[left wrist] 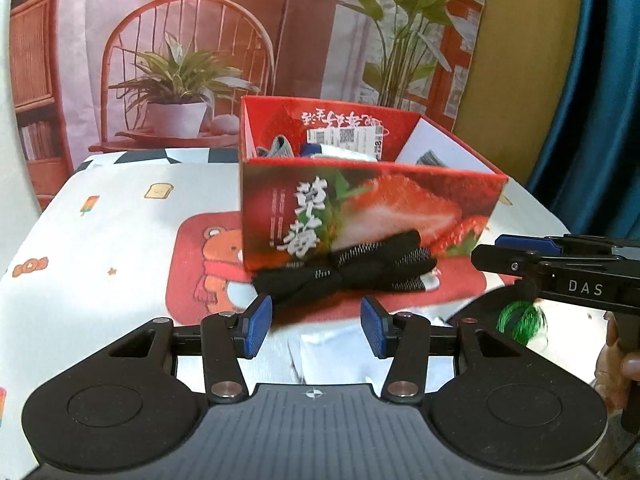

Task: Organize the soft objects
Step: 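Move both open grippers back down toward the white sheet and black strap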

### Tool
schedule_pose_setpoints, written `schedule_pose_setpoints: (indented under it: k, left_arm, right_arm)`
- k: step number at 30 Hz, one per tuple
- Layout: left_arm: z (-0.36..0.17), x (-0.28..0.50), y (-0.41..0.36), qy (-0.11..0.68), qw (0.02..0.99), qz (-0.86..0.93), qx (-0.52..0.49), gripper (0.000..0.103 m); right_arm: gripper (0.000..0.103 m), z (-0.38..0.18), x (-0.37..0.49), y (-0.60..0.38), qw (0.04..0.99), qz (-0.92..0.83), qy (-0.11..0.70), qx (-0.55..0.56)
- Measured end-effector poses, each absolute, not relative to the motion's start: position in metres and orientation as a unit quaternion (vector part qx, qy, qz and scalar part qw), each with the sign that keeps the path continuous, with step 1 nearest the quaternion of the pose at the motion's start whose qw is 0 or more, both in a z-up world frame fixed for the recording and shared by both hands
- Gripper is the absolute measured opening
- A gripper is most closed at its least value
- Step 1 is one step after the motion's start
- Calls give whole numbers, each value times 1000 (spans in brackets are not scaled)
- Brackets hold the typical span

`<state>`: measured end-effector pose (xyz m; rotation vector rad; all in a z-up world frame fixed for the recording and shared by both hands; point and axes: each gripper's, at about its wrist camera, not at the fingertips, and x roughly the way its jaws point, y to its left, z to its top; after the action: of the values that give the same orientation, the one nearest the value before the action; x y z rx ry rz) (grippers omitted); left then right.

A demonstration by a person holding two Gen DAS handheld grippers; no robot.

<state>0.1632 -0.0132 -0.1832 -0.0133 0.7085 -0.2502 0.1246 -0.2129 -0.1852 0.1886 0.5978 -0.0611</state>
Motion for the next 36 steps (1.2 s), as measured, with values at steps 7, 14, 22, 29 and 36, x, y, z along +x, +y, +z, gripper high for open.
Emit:
schedule_pose_setpoints:
  k: [7, 14, 22, 29, 36]
  left_arm:
    - [-188, 141, -18, 344, 932, -114, 0, 52]
    - [-189, 129, -17, 339, 936, -92, 2, 52]
    - [-191, 132, -8, 326, 943, -68, -20, 55]
    - [-197, 138, -3, 326, 944, -56, -21, 55]
    - [-203, 143, 2, 323, 945, -48, -30, 55]
  right_arm:
    - [43, -195, 96, -192, 953, -29, 291, 79]
    - [61, -207, 88, -164, 952, 14, 301, 43]
    - [69, -225, 98, -143, 944, 31, 329, -10]
    - [72, -237, 103, -132, 936, 44, 346, -41]
    - [72, -245, 108, -136, 932, 28, 358, -50]
